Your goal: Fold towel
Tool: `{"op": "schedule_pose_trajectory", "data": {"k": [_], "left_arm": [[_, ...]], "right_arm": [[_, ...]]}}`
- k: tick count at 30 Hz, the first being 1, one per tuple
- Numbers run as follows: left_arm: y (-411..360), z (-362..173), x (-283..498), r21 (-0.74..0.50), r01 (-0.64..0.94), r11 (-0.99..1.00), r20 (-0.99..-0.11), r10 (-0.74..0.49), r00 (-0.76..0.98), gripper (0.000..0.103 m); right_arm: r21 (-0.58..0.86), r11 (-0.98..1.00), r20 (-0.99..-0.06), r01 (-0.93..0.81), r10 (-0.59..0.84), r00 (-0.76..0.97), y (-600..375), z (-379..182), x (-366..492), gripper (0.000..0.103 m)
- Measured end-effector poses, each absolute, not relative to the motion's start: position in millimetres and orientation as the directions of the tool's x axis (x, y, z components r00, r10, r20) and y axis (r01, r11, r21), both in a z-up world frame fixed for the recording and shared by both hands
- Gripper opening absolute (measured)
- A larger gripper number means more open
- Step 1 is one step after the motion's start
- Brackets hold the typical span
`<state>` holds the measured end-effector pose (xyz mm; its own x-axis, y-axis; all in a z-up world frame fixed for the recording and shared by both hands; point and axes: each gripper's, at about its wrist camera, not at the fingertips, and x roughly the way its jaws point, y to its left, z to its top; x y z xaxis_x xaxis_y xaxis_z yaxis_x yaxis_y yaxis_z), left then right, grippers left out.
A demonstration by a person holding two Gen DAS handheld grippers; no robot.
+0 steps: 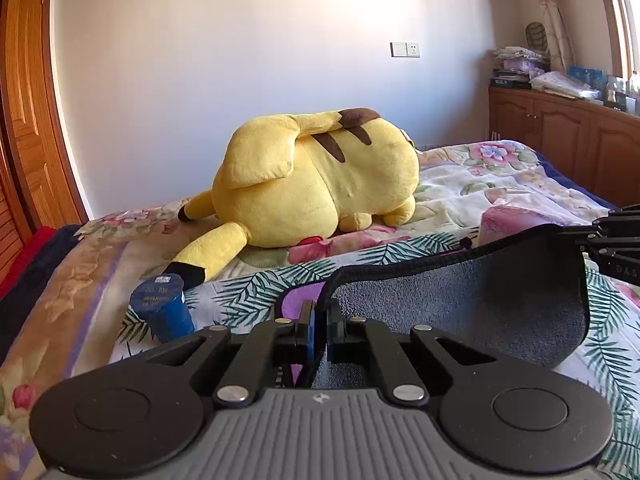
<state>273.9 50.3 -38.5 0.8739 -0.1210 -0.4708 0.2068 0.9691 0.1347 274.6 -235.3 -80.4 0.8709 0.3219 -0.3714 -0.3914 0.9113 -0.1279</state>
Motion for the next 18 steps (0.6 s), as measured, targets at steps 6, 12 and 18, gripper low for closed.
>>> {"op": "schedule_pose_trajectory", "data": {"k": [6, 12, 18], "left_arm": [[52, -40, 290, 0.134, 0.185, 0.974, -0.449, -0.107, 0.887, 0.005], [51, -46, 304, 0.154, 0.161, 0.975, -0.432, -0.08, 0.898, 0.005], [50, -51, 315, 0.177, 0.159, 0.971, -0.421, -0.071, 0.904, 0.005]], "right_arm": [[-0.135, 0.911, -0.349, -0.39, 0.325, 0.879, -234, -80, 288, 0.004], [-0.131, 0.915, -0.319, -0.382, 0.326, 0.89, -231, -79, 305, 0.004], [-0.091, 0.925, -0.307, -0.369, 0.326, 0.894, -230, -83, 317, 0.003]]}}
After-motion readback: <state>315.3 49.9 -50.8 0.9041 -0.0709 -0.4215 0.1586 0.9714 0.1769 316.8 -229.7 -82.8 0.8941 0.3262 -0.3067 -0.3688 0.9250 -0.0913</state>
